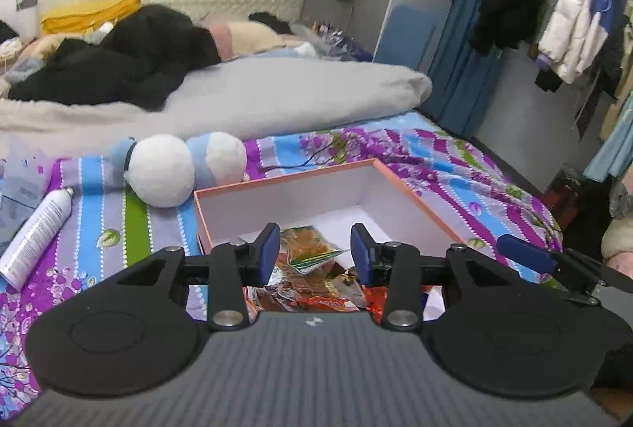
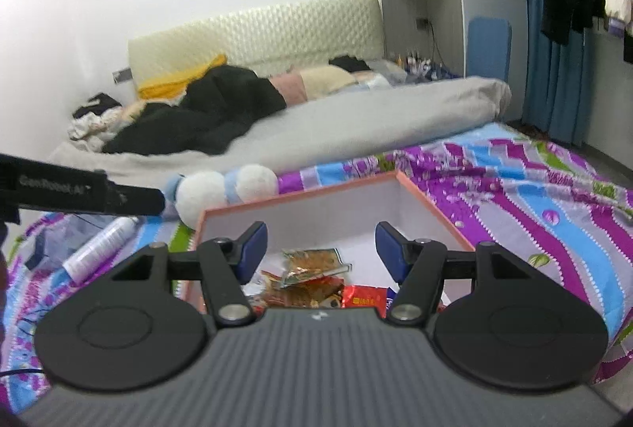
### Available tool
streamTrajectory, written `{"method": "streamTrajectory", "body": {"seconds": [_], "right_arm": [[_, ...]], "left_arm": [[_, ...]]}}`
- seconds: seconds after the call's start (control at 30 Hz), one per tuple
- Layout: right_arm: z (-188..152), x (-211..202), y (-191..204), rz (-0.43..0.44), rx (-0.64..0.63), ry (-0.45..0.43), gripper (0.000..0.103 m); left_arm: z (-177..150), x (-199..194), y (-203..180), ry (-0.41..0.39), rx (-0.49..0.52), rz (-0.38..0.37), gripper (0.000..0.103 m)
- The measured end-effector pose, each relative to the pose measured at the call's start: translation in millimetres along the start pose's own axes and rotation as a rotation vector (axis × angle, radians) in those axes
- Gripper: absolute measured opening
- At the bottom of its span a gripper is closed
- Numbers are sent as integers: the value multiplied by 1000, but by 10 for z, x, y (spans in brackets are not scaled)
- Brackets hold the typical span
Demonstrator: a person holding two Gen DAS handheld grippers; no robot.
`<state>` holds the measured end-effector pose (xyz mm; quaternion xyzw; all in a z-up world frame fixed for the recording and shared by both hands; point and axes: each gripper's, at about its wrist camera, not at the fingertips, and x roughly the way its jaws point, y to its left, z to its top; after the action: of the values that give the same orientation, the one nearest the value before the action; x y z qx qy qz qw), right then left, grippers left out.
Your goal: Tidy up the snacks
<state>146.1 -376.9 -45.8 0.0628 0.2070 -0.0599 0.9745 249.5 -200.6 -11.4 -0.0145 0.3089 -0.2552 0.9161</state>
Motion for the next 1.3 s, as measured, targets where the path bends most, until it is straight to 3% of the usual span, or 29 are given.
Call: {"method": "streamTrajectory", "body": {"seconds": [0.27,0.5,1.3], "right_arm": [[-60,-542,85,-4,14,-59,63],[-252,-851,112,-10,18,-67,63],[-910,-1337,76,-52,36,7,63]], "left_arm": [[-200,-615,-159,-57,36,-24,45],[-472,-970,-178,-61,37,-34,45],[-1180,-1234,-191,3,31,-3,46]]}}
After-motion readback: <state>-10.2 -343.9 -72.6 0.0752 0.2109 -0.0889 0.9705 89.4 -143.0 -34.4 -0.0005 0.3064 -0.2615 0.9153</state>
